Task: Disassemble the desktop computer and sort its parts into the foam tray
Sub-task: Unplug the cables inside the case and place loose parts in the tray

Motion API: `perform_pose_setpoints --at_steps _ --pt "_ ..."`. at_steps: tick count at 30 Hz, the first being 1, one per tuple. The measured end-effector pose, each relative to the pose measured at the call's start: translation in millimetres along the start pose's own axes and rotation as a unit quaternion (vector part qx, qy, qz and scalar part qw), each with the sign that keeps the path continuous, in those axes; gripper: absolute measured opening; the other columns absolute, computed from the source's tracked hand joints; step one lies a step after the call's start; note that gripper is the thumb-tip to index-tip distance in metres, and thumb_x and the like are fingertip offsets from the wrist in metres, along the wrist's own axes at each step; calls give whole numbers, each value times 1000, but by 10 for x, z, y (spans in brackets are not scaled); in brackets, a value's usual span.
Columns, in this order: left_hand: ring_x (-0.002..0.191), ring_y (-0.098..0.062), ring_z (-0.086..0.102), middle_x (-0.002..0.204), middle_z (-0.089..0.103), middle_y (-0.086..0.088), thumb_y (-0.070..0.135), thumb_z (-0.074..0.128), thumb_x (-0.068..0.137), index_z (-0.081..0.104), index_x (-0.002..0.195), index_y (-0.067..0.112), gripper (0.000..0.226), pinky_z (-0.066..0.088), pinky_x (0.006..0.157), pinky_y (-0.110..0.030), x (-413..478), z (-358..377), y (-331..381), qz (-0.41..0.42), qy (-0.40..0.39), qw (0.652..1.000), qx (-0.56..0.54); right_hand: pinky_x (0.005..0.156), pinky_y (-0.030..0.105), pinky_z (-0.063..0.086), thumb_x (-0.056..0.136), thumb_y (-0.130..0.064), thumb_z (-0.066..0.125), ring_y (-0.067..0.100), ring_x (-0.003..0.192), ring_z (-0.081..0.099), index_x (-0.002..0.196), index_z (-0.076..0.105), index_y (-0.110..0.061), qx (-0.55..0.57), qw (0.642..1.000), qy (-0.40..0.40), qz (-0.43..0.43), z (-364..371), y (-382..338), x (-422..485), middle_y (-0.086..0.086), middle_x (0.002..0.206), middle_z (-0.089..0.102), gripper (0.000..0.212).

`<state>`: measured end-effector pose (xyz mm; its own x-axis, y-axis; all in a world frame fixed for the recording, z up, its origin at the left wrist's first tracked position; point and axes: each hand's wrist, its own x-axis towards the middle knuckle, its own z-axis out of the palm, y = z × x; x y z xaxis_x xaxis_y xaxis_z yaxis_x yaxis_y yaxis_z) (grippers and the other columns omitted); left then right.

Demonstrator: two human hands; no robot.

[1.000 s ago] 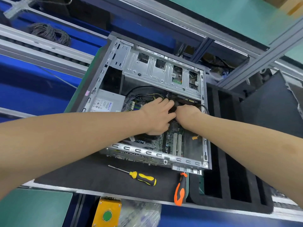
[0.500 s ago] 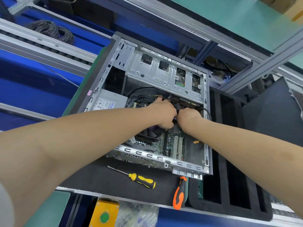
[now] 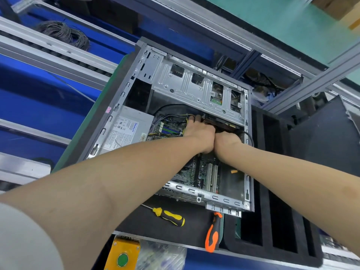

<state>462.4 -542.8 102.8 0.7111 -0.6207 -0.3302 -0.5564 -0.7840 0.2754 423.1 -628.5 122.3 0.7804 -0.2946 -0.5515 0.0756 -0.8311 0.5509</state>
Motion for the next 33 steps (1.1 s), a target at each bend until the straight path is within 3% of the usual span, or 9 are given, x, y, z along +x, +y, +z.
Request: perform_pose_setpoints --at_steps 5,11,16,19,22,28,29,31,33 --pt "139 -36 33 135 61 -13 18 77 73 64 123 15 52 20 116 -52 4 10 -8 -3 6 1000 -5 78 38 51 94 -4 64 29 118 65 129 60 -8 88 996 11 32 -47 15 -20 9 128 66 35" --pt "134 -36 38 132 61 -11 18 77 69 63 123 20 57 22 114 -52 -6 6 5 7 14 1000 16 89 38 49 96 -3 62 31 122 62 135 53 -5 117 993 -10 27 -78 43 -159 10 132 62 41" --pt "135 -40 40 137 58 -15 16 78 71 60 128 19 60 20 116 -56 -16 19 -15 32 -10 999 40 90 42 52 97 -5 61 33 121 60 139 55 -5 32 997 -37 -63 -187 73 -407 10 136 54 42" --pt "146 -47 25 153 41 -22 25 74 81 38 148 14 76 14 120 -58 -15 39 -74 66 -16 997 31 81 39 53 98 -7 57 30 102 62 127 63 -6 -1 992 -45 -117 -207 82 -570 11 120 59 29" --pt "150 -45 19 158 33 -22 39 64 88 15 158 21 87 16 120 -55 -42 32 -167 117 -22 992 40 69 36 49 98 -8 54 23 76 54 122 64 -7 20 991 -31 -127 -150 33 -681 8 96 51 26" --pt "146 -42 20 161 29 -16 41 48 99 -6 159 49 81 17 115 -52 -97 -80 -318 182 -62 978 84 91 42 53 105 -20 50 35 108 64 117 65 -4 202 969 -16 -142 -22 -147 -784 18 120 66 25" --pt "147 -42 20 162 28 -15 41 47 99 -4 159 51 79 16 115 -52 -111 -110 -339 190 -67 976 87 97 43 52 106 -22 49 37 115 62 126 62 -2 222 965 -26 -139 -20 -169 -790 23 131 62 31" --pt "148 -40 16 163 26 -12 39 45 99 7 158 54 72 12 117 -54 -153 -163 -391 206 -69 972 92 115 41 40 109 -32 45 41 139 47 151 40 2 248 957 -70 -132 -30 -198 -801 33 163 22 55" --pt "147 -39 17 161 31 -9 41 40 98 26 151 58 57 10 115 -56 -185 -179 -430 225 -58 969 89 122 40 30 109 -40 44 39 149 33 161 18 2 286 943 -103 -134 -32 -216 -817 24 170 -11 72"
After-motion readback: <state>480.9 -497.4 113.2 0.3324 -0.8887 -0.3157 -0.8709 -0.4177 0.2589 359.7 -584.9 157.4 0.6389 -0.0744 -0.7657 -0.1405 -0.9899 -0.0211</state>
